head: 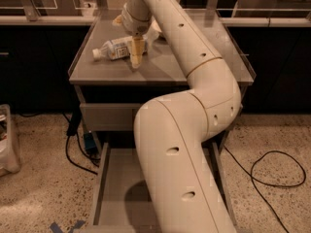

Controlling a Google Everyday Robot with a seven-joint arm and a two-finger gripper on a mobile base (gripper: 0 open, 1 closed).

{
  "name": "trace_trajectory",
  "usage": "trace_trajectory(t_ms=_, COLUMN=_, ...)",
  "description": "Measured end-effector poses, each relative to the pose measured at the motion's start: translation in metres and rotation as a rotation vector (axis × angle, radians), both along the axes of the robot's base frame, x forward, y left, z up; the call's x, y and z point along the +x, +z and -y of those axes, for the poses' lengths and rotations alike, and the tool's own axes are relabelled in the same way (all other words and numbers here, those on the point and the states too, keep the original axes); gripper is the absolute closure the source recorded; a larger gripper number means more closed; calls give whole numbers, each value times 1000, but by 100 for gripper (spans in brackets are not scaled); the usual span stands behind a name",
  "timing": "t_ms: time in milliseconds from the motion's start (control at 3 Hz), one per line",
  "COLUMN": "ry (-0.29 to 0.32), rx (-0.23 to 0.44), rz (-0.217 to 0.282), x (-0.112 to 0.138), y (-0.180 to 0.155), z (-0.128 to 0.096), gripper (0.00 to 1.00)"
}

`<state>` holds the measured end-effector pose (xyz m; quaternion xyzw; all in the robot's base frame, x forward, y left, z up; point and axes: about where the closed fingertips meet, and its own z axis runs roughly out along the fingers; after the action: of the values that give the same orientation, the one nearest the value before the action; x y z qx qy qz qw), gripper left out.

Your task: Place blue plastic bottle into middle drawer

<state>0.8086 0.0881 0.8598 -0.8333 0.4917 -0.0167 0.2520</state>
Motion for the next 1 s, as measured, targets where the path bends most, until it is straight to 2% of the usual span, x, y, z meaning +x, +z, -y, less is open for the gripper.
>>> trace_trajectory(t_ms=333, ry=59, rx=17, rz=-30, x=3, y=-26, z=-27, gripper=0)
trace_trajectory(t_ms=667, ry=59, rx=19, rz=-31, x=4, y=-22, z=-28, gripper=19)
trace_trajectory(t_ms=1000, ry=57, rx=23, rz=-25, x=3, y=-19, z=-29, gripper=43)
